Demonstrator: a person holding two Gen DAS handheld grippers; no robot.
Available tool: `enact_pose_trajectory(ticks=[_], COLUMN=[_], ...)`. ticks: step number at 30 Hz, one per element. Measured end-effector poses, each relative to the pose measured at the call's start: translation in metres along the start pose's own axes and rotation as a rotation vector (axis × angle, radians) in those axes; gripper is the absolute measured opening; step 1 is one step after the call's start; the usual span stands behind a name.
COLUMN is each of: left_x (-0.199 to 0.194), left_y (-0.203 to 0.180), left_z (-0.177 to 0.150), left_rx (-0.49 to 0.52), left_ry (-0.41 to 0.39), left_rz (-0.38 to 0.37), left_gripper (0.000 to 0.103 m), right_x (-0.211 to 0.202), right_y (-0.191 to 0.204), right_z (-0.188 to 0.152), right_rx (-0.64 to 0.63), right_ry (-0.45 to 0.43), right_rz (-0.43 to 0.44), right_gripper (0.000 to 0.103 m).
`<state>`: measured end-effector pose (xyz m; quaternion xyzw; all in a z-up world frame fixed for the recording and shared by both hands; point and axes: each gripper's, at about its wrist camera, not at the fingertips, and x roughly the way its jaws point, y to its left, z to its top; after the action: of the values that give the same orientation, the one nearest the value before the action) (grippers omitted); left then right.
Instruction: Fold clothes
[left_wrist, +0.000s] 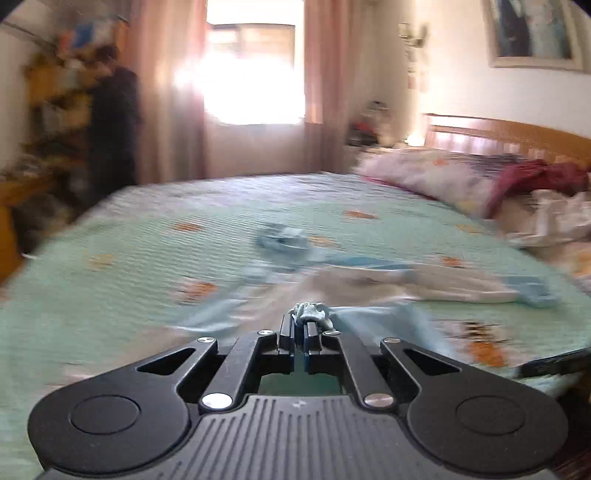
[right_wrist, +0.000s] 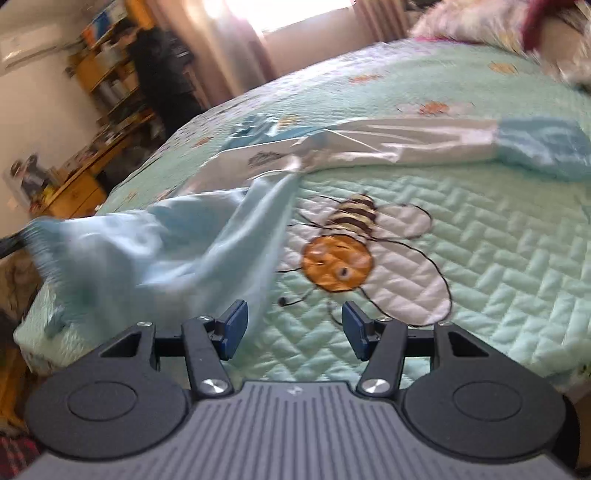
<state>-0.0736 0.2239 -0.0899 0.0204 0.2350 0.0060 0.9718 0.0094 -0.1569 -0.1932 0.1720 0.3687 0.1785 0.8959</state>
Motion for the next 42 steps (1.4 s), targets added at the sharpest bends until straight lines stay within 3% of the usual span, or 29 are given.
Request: enact_pose_trajectory(ticks=[2,4,8,14,17,21,23,28,33,36,42], left_x=[-0.006,0.000,0.004,-0.017,-0.002,0.054,0.089,0.200,0.304,0.345,0.395], left_y=[0.019,0.037,0.051,0.079,0.081,0.079,0.079,0.088,0.084,0.087,0.105], left_z=[-0.007,-0.019,-0.038,-0.025,-0.002,0.031,0.046,0.075,0.081,0.079,0.072], left_rx=[-0.015,-0.077,-0.157,-0.301,-0.237,-0.133,-0.089,-0.023,0.084,0.120,0.018], left_ry=[0.051,0.156,0.303,0.210,0.187,0.178,0.165,0.182,0.314,0.370,0.469], left_rz=[0.086,0.084,-0.037,-0.068,-0.035,0.008,-0.006,-0.137,-0.178,-0.191,-0.335], left_gripper=[0.008,0.017,0.021,0.023,0.029,0.053,0.059,0.072,0.073,0.074,0.074], right_x=[0.006,0.010,0.014,0.031,0.048,0.079,0.097,0.148,0.209,0.241,0.293], right_y=[-0.004,-0.005,-0.004,-0.003,0.008,0.034,0.046,0.068,0.071,0.061,0.043], right_z=[0.003,0.008,0.022,0.056,0.079,0.115,0.134,0.182,0.223,0.241,0.257], right_rx=[0.026,0.041,0.034,0.017,-0.052,-0.214,-0.295,-0.461,-0.566,-0.578,-0.569], right_ry=[0.001,-0.006,-0.023,-0.040,-0.057,-0.090,-0.105,-0.110,-0.039,0.026,0.108], right_rz=[-0.015,-0.027,-0.028,-0.033,-0.017,0.000,0.002,0.015,-0.001,0.005,0.037], right_gripper=[0.058,0.058,0.058,0.060,0.060,0.061,0.066,0.068,0.068,0.068,0.068])
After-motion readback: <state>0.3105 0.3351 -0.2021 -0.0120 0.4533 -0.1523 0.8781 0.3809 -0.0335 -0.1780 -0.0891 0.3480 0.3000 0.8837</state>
